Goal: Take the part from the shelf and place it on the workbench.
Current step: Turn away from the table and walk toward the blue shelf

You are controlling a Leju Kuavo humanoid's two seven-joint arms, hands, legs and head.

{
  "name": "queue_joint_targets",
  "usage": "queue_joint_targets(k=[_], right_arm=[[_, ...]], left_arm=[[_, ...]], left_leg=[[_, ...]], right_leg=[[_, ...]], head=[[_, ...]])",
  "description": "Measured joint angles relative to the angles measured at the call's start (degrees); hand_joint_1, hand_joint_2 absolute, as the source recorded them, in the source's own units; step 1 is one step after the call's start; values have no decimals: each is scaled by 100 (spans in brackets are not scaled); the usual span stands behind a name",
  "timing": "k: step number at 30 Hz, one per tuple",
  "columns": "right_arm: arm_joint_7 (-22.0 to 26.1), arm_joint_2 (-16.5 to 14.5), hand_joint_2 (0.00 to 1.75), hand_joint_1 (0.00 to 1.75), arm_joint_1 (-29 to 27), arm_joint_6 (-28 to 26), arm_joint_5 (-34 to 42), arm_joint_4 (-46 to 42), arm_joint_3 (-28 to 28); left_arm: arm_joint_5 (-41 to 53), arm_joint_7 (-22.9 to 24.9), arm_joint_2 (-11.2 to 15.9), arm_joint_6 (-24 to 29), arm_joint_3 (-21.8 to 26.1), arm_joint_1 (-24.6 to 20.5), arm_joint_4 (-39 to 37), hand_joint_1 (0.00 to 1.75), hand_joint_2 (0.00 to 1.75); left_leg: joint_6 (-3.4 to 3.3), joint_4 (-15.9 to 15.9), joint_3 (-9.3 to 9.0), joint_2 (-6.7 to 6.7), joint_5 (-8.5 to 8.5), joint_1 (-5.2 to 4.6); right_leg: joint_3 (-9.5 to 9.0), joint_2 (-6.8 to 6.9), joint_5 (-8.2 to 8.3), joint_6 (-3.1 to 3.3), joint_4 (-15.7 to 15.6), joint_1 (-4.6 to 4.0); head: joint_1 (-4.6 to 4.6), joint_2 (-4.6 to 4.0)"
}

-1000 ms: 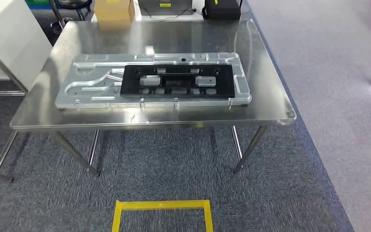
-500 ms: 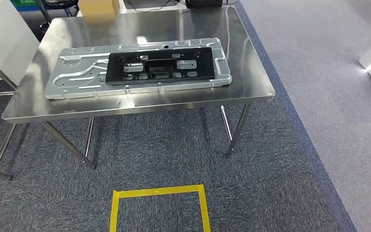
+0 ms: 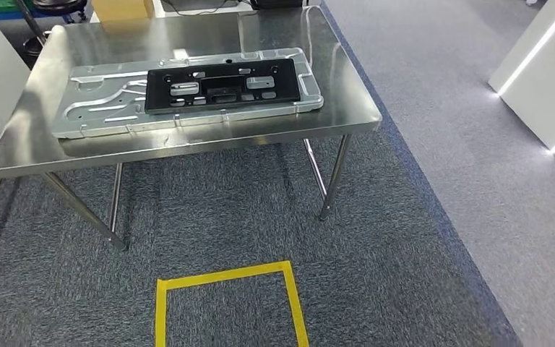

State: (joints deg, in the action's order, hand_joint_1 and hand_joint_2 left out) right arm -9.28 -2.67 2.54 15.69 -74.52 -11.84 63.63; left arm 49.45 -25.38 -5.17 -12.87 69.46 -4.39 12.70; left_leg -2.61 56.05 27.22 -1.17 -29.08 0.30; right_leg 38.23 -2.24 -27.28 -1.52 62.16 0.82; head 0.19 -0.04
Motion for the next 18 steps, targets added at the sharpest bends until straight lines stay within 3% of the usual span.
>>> queue_joint_targets(k=[2, 3, 4, 5, 7, 9, 10, 12, 13, 14, 17, 18], right_arm=[[-38, -12, 0, 0, 18, -76, -66, 10, -17], [-45, -16, 0, 0, 25, -103, -82, 13, -23], [-45, -19, 0, 0, 32, -122, -93, 15, -26], [-42, -20, 0, 0, 36, -132, -100, 17, -27], [-35, -22, 0, 0, 43, -136, -105, 19, -31], [-31, -24, 0, 0, 60, -137, -113, 20, -34], [-26, -26, 0, 0, 67, -138, -115, 20, -36], [-17, -30, 0, 0, 67, -138, -117, 23, -40], [-14, -31, 0, 0, 64, -138, -117, 25, -42], [-10, -31, 0, 0, 63, -138, -118, 26, -45], [7, -31, 0, 0, 65, -141, -142, 28, -65], [13, -31, 0, 0, 63, -142, -159, 28, -74]], left_arm=[[24, 1, 9, 0, -12, 6, 0, 0, 0], [33, 1, 13, 0, -14, 5, 0, 0, 0], [36, 1, 15, 0, -16, 0, 0, 0, 0], [39, 1, 16, 0, -18, -7, 0, 0, 0], [42, 1, 16, 1, -23, -21, 0, 0, 0], [43, 1, 15, 2, -31, -27, 0, 0, 0], [43, 0, 15, 2, -36, -30, 0, 0, 0], [43, 1, 15, 3, -44, -28, 0, 0, 0], [43, 1, 16, 4, -46, -25, 0, 0, 0], [43, 1, 16, 6, -47, -18, 0, 0, 0], [41, 1, 16, 15, -49, 4, 0, 0, 0], [39, 1, 15, 18, -50, 5, 0, 0, 0]], left_leg=[[-32, 8, 157, 90, 121, -27], [-29, 17, 242, 134, 185, -40], [-23, 32, 337, 173, 251, -50], [-12, 55, 438, 202, 313, -58], [25, 113, 631, 227, 428, -65], [81, 169, 757, 236, 528, -71], [112, 179, 792, 240, 582, -66], [182, 173, 844, 240, 686, -41], [213, 199, 883, 224, 651, -25], [237, 306, 939, 205, 498, -14], [278, 1191, 1162, 171, -361, 2], [287, 1533, 1199, 171, -502, 4]], right_leg=[[146, 144, -565, -31, 701, 20], [176, 165, -663, -48, 1020, 29], [148, 172, -609, -61, 1223, 38], [36, 175, -434, -66, 1250, 45], [-494, 179, -150, -46, 740, 49], [-1182, 180, -292, 2, -205, 17], [-1390, 179, -402, 29, -539, -10], [-1442, 188, -426, 95, -757, -45], [-1384, 202, -361, 142, -758, -48], [-1318, 218, -292, 195, -763, -42], [-1067, 245, -86, 280, -744, -46], [-964, 247, -22, 281, -719, -54]], head=[[15, 0], [15, 0], [14, 0], [14, 0], [12, 0], [7, 0], [8, 0], [10, 0], [12, 0], [5, 0], [-25, 0], [-29, 0]])
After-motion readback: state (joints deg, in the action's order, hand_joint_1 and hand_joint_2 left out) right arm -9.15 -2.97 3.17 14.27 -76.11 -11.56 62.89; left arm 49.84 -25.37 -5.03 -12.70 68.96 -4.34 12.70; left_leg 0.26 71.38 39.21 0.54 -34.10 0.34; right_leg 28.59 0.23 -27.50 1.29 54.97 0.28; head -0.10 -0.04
